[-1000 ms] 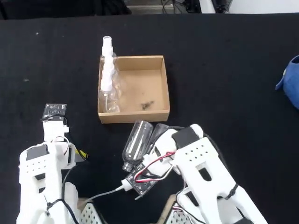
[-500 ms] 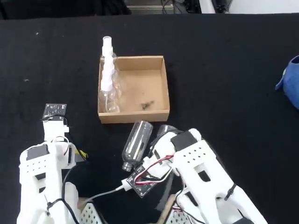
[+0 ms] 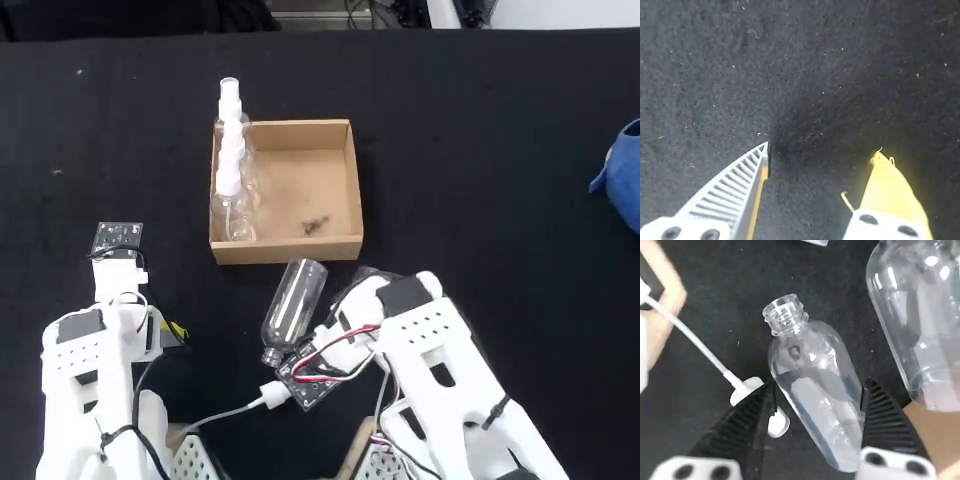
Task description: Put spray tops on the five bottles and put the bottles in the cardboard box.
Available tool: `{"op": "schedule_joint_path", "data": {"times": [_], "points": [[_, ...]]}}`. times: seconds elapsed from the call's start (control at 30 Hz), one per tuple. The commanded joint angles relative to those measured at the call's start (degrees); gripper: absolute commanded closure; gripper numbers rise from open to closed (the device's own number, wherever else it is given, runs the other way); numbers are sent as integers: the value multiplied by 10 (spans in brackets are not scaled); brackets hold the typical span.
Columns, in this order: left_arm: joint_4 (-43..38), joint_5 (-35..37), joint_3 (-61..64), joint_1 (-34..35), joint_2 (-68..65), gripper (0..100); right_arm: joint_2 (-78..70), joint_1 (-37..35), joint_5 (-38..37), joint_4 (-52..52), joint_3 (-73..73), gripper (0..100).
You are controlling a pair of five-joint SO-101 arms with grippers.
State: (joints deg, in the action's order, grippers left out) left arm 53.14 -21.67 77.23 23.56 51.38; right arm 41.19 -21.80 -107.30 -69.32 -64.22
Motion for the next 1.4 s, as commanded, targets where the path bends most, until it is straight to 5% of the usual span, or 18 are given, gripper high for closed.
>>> {"op": "schedule_joint_path", "data": {"times": [0.0,0.47,0.7,0.83,1.1,1.37], "points": [[-7,-7,-6,6,10,820,-3,13,-4,44,-20,755],[-6,-7,-6,7,10,820,0,11,0,106,-101,756],[-8,-7,-6,7,10,820,2,10,105,108,-47,872],[-8,-7,-6,7,10,820,2,13,137,101,0,860],[-7,-7,-6,7,10,820,3,19,226,-98,200,865],[-5,-8,-6,5,10,820,-2,234,383,-113,254,868]]}}
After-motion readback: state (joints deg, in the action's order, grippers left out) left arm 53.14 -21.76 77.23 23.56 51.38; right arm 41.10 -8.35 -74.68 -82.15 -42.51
